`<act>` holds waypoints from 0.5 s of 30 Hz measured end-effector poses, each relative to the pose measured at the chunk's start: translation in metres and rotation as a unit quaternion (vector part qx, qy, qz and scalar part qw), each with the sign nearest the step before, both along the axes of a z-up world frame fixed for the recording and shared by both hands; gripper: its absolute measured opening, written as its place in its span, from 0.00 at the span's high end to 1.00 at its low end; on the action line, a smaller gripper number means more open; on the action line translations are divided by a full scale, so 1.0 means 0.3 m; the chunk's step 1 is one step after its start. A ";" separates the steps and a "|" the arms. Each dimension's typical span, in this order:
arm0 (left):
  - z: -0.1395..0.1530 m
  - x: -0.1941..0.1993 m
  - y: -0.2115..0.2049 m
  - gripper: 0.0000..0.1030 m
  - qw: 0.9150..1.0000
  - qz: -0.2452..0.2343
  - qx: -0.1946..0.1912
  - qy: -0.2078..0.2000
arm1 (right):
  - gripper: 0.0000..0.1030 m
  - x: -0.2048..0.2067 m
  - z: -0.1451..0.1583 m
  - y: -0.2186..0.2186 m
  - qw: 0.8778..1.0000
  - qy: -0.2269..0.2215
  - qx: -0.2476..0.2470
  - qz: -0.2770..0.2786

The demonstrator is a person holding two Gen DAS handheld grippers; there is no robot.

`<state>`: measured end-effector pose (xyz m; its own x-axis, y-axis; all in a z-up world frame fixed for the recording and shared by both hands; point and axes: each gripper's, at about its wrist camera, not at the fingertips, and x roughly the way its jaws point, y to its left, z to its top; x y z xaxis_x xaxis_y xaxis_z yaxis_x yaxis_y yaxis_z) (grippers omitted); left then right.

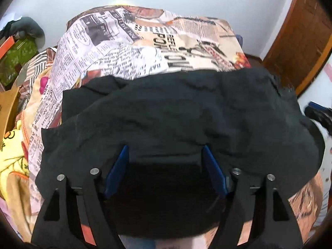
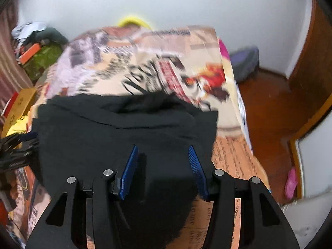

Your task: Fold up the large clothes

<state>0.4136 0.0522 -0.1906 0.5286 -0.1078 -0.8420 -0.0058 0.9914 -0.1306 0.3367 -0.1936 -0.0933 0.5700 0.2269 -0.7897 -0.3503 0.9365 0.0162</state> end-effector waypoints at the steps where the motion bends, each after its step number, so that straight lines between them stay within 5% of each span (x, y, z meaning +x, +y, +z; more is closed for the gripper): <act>1: 0.007 0.003 0.000 0.29 1.000 0.003 -0.003 -0.006 | 0.54 -0.023 0.023 0.029 1.000 -0.013 0.001 0.014; 6: -0.017 0.002 -0.012 0.27 1.000 0.012 -0.004 -0.018 | 0.54 -0.066 0.022 0.179 0.997 -0.004 0.019 0.075; 11: -0.056 -0.002 0.004 0.18 1.000 0.024 -0.010 -0.016 | 0.54 -0.055 -0.118 0.266 0.997 0.035 -0.010 0.069; 15: -0.071 -0.016 0.009 0.15 0.999 0.025 -0.012 -0.018 | 0.53 -0.064 -0.127 0.241 0.998 0.036 0.004 0.056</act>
